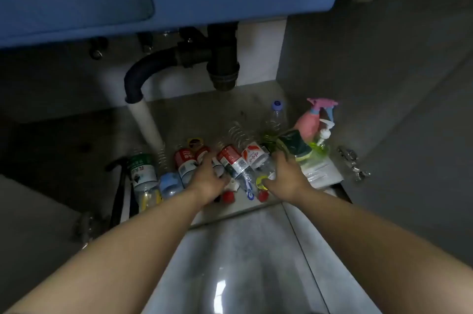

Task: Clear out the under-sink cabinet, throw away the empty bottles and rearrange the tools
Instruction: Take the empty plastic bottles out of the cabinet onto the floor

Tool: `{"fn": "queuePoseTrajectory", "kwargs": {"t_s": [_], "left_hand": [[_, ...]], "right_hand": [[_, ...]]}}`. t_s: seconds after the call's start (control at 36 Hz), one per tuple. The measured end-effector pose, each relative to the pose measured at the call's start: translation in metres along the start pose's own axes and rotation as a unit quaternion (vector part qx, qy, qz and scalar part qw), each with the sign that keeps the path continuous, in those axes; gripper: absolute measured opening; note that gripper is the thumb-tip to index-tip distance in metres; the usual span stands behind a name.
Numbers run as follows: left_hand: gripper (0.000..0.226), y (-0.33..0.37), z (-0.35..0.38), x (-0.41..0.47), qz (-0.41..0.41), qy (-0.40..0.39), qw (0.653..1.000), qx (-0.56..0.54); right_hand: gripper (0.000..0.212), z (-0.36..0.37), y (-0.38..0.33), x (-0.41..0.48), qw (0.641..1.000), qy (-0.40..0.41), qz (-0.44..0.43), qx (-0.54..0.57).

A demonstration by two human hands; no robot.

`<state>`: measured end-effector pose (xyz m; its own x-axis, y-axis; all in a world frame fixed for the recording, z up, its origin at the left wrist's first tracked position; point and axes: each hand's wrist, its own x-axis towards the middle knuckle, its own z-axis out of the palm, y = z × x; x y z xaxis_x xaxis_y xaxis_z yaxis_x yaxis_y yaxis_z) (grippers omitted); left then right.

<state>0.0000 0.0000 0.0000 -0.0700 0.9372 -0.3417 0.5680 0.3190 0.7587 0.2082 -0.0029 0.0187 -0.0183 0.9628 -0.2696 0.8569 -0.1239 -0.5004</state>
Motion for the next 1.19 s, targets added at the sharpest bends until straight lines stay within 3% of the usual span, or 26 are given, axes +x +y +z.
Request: {"fn": "queuePoseTrajectory", "kwargs": {"t_s": [0.17,0.31,0.44,0.56,0.69,0.83,0.92,1.11,1.19], "left_hand": [[0.084,0.007,0.023,0.04,0.006,0.061,0.995,0.083],[0.092,0.015,0.04,0.06,-0.017,0.057,0.991,0.118],[0.087,0.023,0.055,0.065,-0.014,0.067,0.99,0.126],[0.085,0.028,0.064,0.065,-0.025,0.078,0.987,0.141],[0.087,0.026,0.071,0.065,-0.018,0.097,0.993,0.068],[0.097,0.022,0.075,0.066,-0.029,0.084,0.995,0.05],[0.103,0.019,0.077,0.066,-0.023,0.073,0.997,0.031],[0.113,0.02,0.085,0.068,-0.022,0.067,0.997,-0.016],[0.104,0.022,0.082,0.065,-0.016,0.086,0.995,-0.047]], "right_hand": [[0.086,0.024,0.004,0.04,0.999,0.037,0.03,0.002],[0.087,0.041,0.006,0.058,0.996,0.064,0.064,0.0],[0.071,0.053,0.009,0.062,0.993,0.06,0.097,0.026],[0.06,0.056,0.013,0.06,0.991,0.049,0.076,0.095],[0.024,0.053,0.018,0.056,0.977,0.047,0.02,0.206],[0.023,0.052,0.02,0.05,0.938,0.003,0.041,0.344],[0.017,0.048,0.022,0.048,0.927,-0.007,0.027,0.373],[0.031,0.007,0.039,0.037,0.941,-0.04,0.009,0.335],[0.044,-0.015,0.06,0.025,0.941,-0.064,0.025,0.331]]}}
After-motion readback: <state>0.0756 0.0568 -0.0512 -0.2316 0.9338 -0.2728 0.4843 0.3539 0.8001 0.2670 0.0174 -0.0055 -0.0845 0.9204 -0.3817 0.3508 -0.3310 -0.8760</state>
